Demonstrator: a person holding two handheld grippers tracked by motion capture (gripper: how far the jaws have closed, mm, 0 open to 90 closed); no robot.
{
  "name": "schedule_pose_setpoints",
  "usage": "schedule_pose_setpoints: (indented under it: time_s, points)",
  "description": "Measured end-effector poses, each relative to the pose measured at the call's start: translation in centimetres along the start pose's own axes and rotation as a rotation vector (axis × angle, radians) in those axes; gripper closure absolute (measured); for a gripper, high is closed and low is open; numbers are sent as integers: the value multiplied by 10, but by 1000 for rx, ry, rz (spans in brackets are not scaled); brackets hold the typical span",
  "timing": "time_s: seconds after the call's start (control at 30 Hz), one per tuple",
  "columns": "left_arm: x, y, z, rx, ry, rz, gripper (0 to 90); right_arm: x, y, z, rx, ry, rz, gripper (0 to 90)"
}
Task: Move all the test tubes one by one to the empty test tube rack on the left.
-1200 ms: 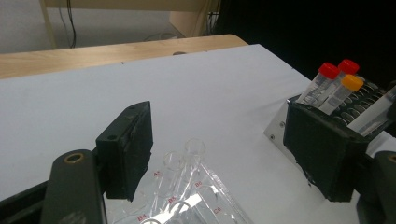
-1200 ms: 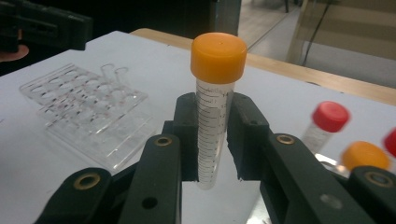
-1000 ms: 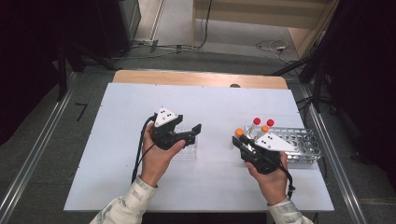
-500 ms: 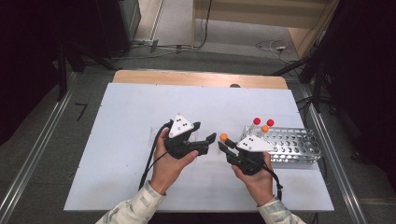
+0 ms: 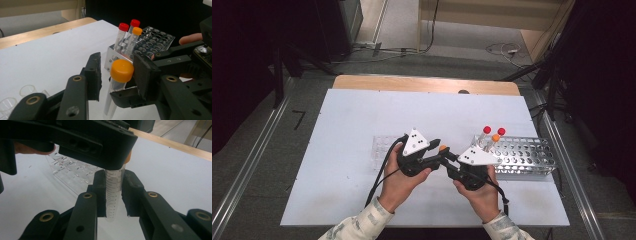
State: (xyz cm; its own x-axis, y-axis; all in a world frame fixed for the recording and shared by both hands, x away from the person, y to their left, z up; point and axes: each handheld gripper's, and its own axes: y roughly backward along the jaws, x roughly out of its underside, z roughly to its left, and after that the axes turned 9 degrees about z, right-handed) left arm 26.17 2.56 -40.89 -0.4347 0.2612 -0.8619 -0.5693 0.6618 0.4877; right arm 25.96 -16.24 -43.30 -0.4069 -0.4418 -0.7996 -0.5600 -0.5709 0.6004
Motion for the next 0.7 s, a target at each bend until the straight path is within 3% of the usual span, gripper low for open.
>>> schedule_pose_setpoints:
  time_s: [0.47, 0.57, 0.7]
  points:
    - [1, 0, -1, 10, -11, 6, 704, 0, 0, 1, -8, 1, -3, 705]
    - [-1, 4, 2, 9, -6, -6, 705, 0, 2, 1, -45, -10, -17, 538]
    - [-6, 15, 9, 1, 14, -34, 705, -1, 6, 0, -57, -14, -53, 352]
